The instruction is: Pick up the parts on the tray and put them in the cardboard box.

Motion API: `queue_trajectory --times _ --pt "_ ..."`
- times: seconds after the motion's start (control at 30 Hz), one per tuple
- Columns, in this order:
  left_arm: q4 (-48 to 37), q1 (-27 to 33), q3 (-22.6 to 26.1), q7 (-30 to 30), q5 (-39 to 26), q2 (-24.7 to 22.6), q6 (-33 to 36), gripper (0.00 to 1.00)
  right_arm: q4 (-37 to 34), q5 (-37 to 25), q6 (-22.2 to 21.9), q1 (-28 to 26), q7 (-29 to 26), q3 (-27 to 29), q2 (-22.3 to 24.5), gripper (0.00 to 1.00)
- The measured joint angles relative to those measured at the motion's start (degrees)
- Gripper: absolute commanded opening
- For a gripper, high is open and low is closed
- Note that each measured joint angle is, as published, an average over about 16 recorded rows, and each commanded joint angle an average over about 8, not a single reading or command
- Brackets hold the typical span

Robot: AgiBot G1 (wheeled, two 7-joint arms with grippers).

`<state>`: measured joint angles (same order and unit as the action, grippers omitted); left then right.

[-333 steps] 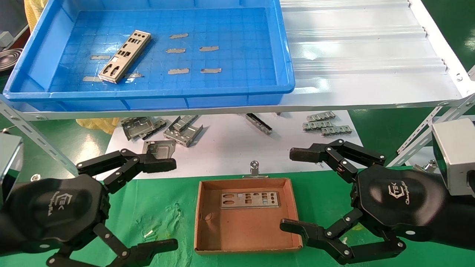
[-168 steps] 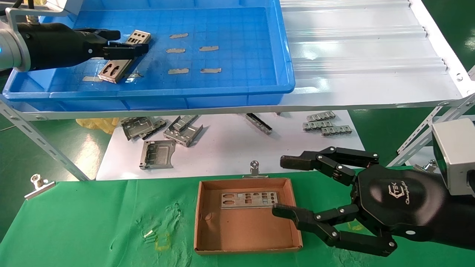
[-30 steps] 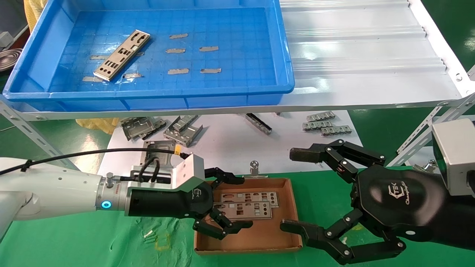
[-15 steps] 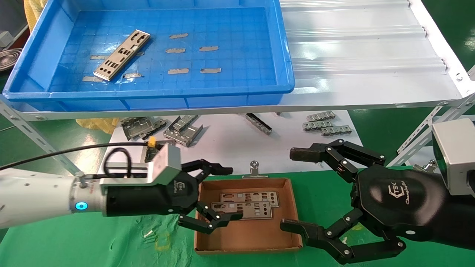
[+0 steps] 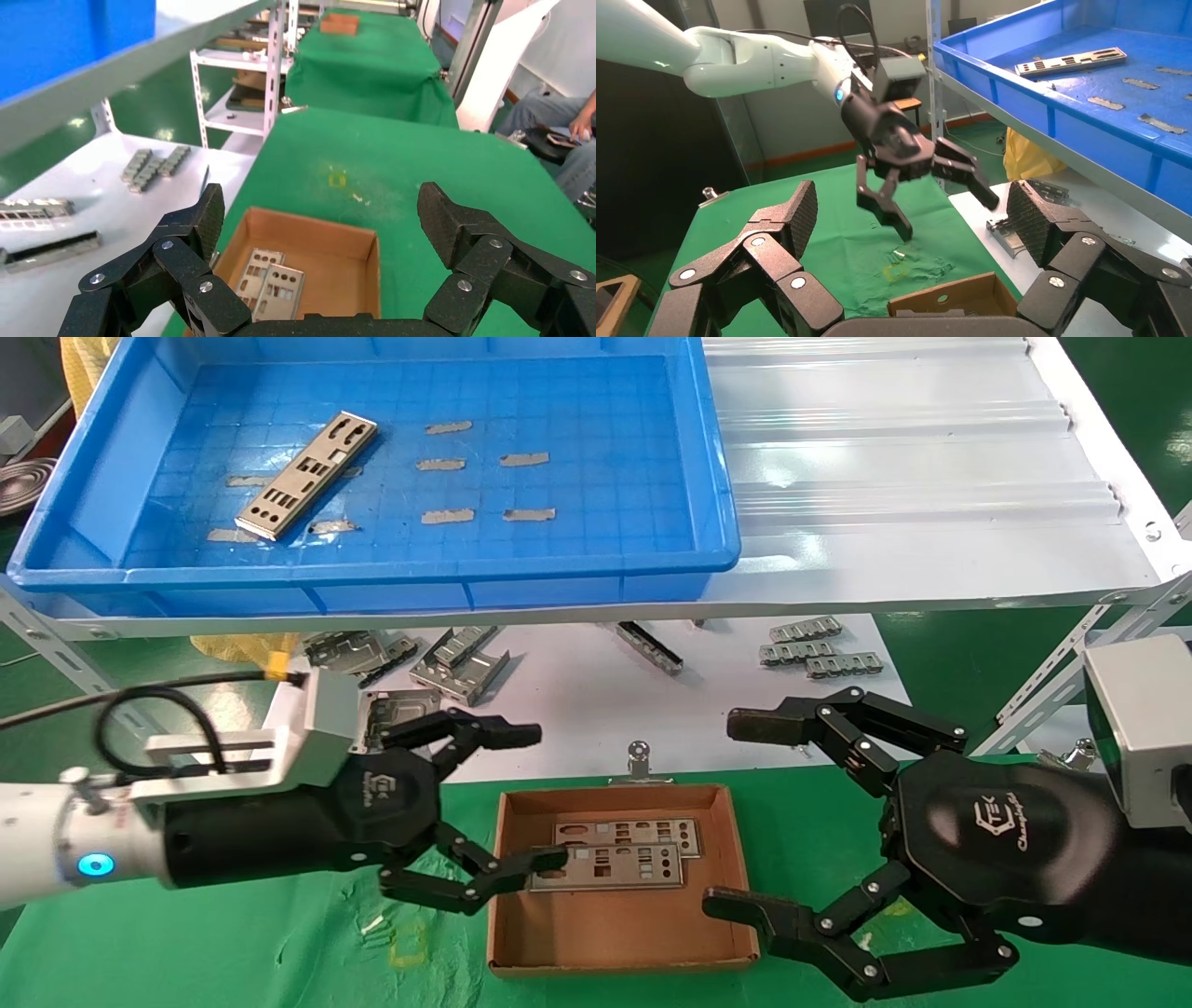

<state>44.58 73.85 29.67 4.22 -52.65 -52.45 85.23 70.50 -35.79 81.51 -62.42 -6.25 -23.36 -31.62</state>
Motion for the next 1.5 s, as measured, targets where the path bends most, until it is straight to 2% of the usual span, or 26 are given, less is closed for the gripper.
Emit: queue_trajectory --times 1.0,1.5 --pt "26.39 -11.18 -12.42 -13.56 9.83 15.85 0.43 1.0 0.0 0.0 0.0 0.0 0.0 0.0 0.0 1.0" --pt "30.17 -12.82 -14.25 -15.29 11.36 18.13 0.54 1.0 -0.01 0.02 -0.02 0.01 0.0 0.0 0.0 1.0"
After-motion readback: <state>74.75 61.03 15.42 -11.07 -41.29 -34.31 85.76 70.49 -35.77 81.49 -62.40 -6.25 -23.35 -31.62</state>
